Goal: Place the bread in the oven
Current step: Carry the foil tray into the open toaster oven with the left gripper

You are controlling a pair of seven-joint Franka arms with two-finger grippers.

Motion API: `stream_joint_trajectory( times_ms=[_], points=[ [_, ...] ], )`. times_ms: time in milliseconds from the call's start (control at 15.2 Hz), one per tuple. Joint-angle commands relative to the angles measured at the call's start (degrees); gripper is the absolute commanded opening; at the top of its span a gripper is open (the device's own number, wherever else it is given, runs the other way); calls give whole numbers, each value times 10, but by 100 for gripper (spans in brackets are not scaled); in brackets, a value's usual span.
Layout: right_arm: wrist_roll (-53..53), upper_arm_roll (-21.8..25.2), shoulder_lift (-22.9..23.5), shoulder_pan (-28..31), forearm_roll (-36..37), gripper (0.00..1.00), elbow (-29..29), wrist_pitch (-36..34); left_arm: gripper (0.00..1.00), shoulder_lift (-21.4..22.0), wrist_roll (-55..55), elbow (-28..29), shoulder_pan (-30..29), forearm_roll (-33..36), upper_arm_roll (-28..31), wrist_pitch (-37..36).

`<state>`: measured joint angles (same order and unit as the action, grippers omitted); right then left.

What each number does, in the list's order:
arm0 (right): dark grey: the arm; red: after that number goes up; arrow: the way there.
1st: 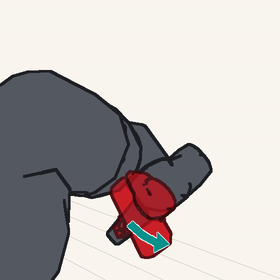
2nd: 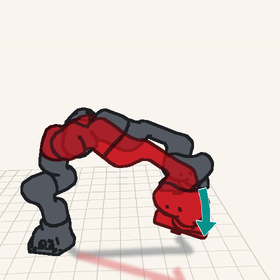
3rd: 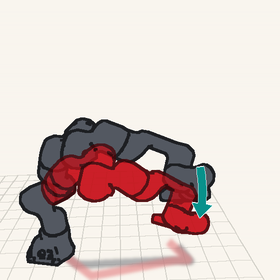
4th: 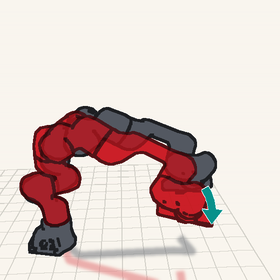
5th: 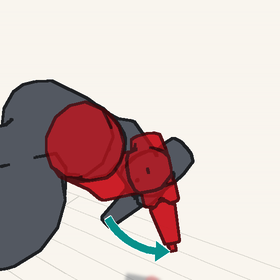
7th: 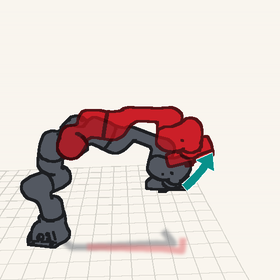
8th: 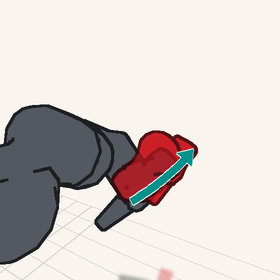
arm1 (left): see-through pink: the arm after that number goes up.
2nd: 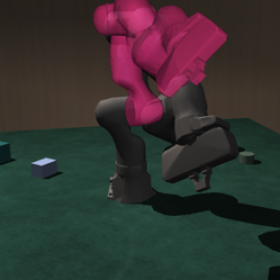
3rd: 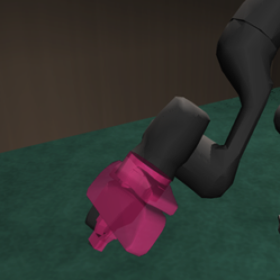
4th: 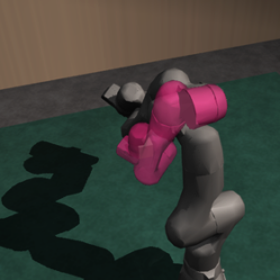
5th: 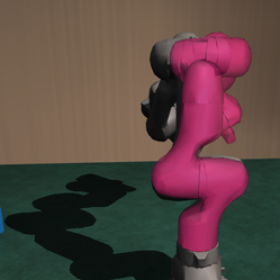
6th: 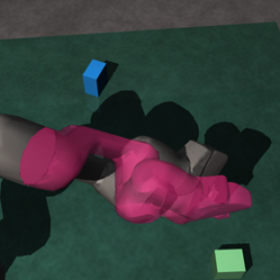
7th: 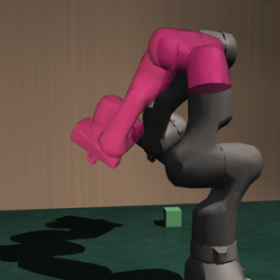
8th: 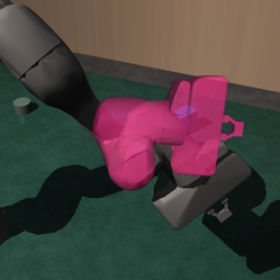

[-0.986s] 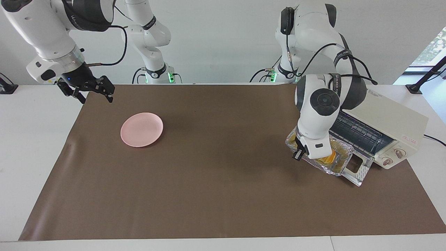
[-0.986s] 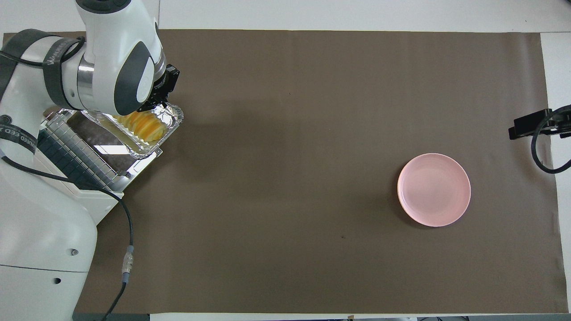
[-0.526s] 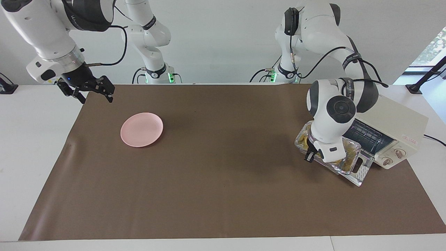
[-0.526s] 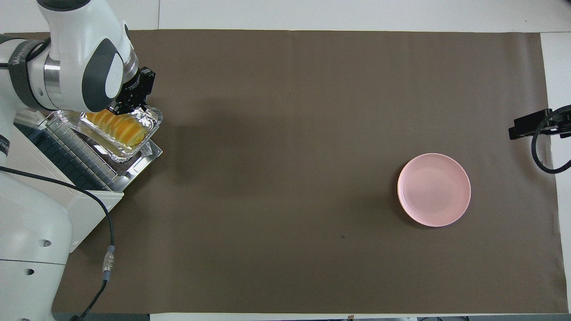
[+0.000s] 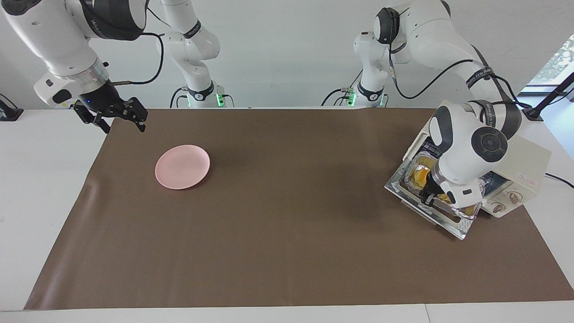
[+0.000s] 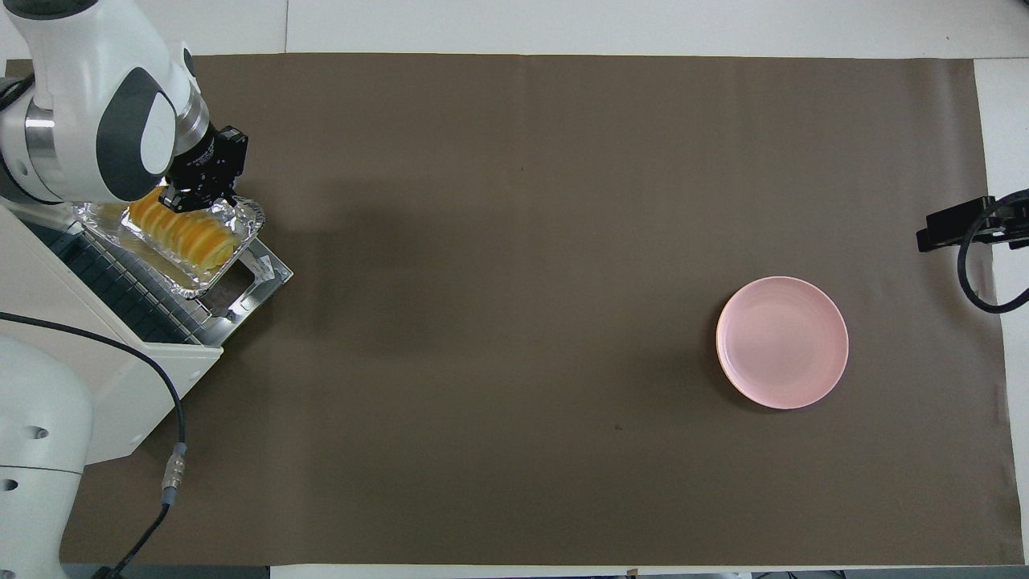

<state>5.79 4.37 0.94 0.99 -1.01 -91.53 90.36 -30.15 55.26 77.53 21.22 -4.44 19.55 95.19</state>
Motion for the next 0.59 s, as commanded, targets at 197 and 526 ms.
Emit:
stream_joint_trajectory(
  times_ms=[197, 526],
  points=[
    [-10, -1, -13, 1, -7, 100, -14, 1, 0, 30, -31, 40, -13, -5, 11, -17],
    [-10, -1, -13, 1, -7, 100, -14, 1, 0, 37, -70, 51, -22, -5, 23, -22]
  ],
)
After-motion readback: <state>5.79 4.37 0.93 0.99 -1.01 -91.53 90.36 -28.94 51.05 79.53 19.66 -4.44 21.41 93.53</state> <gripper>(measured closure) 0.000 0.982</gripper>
